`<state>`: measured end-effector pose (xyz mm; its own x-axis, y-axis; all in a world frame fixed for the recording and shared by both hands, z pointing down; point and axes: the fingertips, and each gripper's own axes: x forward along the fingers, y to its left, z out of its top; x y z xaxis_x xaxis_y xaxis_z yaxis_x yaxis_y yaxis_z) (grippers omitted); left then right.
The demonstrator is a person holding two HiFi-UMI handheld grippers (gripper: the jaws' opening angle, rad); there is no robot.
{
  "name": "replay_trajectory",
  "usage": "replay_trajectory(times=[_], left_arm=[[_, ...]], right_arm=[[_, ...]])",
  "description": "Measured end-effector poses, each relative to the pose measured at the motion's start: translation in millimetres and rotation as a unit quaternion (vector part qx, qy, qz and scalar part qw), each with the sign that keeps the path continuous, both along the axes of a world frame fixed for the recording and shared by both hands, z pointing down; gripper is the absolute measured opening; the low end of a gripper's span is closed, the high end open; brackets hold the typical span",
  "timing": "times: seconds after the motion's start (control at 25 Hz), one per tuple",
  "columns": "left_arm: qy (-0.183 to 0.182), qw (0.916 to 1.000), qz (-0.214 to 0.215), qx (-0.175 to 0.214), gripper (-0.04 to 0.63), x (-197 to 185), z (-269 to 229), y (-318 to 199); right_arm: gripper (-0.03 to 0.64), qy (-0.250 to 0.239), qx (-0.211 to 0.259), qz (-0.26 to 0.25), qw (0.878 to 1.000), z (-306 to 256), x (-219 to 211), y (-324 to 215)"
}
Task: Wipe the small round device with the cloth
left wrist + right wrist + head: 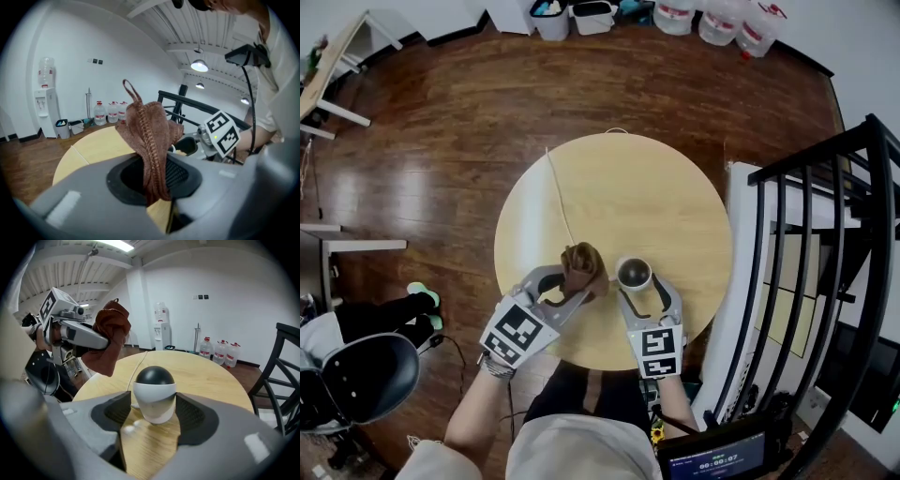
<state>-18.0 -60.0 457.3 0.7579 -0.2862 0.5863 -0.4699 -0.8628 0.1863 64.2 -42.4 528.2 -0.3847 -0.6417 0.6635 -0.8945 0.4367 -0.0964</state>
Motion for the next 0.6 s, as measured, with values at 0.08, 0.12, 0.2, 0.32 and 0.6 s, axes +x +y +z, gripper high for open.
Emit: replay_trajectory(times=[0.08, 0.12, 0.2, 0.32, 0.6], left_arm=[[0.003, 1.0, 0.006, 0.003, 0.084, 1, 0, -2], [0.005, 0.9999, 0.012, 0.007, 0.084, 1, -1, -4], [0.006, 0.9997, 0.02, 0.016, 0.084, 3, -4, -8], [0.014, 0.9992, 0.025, 0.029, 0.084, 9, -10, -17], [0.032, 0.9943, 0.098, 0.029, 0.084, 48, -24, -20]], right_arm=[[0.291, 0.012, -0.003, -0.001, 1.0, 4, 0, 0], [0.291, 0.017, -0.005, -0.002, 1.0, 6, 0, 0], [0.287, 0.019, -0.007, -0.002, 1.0, 8, 0, 1], [0.282, 0.016, -0.002, 0.0, 1.0, 6, -1, 1], [0.279, 0.01, 0.008, -0.002, 1.0, 3, -6, 2]])
